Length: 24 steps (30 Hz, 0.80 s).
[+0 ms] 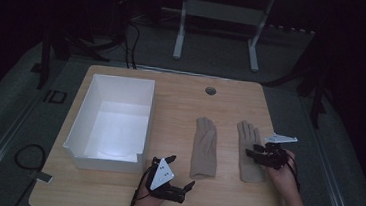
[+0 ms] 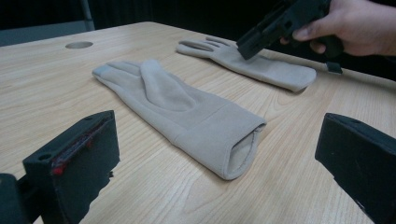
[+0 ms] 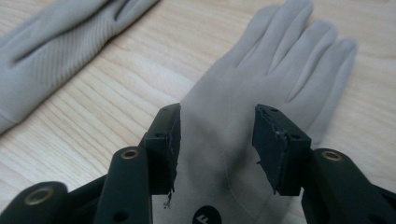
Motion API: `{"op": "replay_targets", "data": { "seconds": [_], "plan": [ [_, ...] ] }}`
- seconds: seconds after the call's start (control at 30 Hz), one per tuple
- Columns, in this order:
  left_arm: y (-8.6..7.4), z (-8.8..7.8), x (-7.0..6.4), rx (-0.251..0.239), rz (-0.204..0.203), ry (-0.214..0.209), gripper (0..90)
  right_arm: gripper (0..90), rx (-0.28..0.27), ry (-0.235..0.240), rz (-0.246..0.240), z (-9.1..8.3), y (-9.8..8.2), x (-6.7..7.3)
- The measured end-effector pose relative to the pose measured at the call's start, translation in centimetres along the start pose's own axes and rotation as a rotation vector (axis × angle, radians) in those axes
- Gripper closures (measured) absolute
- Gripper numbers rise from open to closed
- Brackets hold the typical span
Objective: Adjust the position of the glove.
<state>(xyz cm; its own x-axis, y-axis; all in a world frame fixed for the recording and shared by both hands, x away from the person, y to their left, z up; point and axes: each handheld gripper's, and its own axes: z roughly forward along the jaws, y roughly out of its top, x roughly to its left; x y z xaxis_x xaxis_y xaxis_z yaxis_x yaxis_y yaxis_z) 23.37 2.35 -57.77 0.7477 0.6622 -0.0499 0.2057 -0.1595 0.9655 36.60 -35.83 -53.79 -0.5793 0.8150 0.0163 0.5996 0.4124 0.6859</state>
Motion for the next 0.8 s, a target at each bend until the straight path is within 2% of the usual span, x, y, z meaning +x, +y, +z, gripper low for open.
{"op": "replay_targets", "data": {
  "seconds": [0.03,0.2,0.23,0.3,0.37,0.4,0.5,0.53,0.57,0.6,0.63,0.73,0.77,0.8],
  "plan": [
    [0.0,0.0,0.0,-0.001,0.001,-0.001,0.1,56.0,0.027,-0.025,0.008,0.6,-0.5,-0.2],
    [0.0,0.0,0.0,0.001,0.001,-0.001,0.1,64.3,-0.005,-0.040,0.021,0.8,-1.1,-0.2],
    [0.0,0.0,0.0,0.002,0.001,-0.001,0.1,73.1,-0.010,-0.063,0.039,0.7,-1.1,-0.1],
    [0.0,0.0,0.0,0.001,0.002,0.000,0.1,78.5,-0.017,-0.083,0.063,0.8,-1.1,0.2],
    [0.0,0.0,0.0,0.001,0.002,0.000,0.1,81.6,-0.015,-0.113,0.073,0.8,-1.0,0.7],
    [0.0,0.0,0.0,0.001,0.002,0.000,0.1,81.6,-0.015,-0.113,0.073,0.8,-1.0,0.7],
    [0.0,0.0,0.0,0.001,0.000,0.000,0.1,83.2,-0.030,-0.136,0.121,0.3,-0.3,1.0],
    [0.0,0.0,0.0,0.001,0.000,0.000,0.1,83.2,-0.030,-0.136,0.121,0.3,-0.3,1.0],
    [0.0,0.0,0.0,0.001,0.000,0.000,0.1,83.2,-0.063,-0.142,0.153,-0.4,0.4,1.3],
    [0.0,0.0,0.0,0.001,0.000,0.000,0.1,83.2,-0.063,-0.142,0.153,-0.4,0.4,1.3],
    [0.0,0.0,0.0,0.002,-0.002,0.000,0.1,83.2,-0.086,-0.145,0.160,-1.1,1.4,1.8],
    [0.0,0.0,0.0,0.002,-0.001,0.000,0.1,83.2,-0.096,-0.147,0.160,-1.6,2.3,2.3],
    [0.0,0.0,0.0,0.001,0.000,-0.001,0.1,83.2,-0.124,-0.164,0.169,-2.4,3.6,2.9],
    [0.0,0.0,0.0,0.001,0.000,0.000,0.1,83.2,-0.132,-0.166,0.169,-2.6,4.1,3.1]
  ]
}}
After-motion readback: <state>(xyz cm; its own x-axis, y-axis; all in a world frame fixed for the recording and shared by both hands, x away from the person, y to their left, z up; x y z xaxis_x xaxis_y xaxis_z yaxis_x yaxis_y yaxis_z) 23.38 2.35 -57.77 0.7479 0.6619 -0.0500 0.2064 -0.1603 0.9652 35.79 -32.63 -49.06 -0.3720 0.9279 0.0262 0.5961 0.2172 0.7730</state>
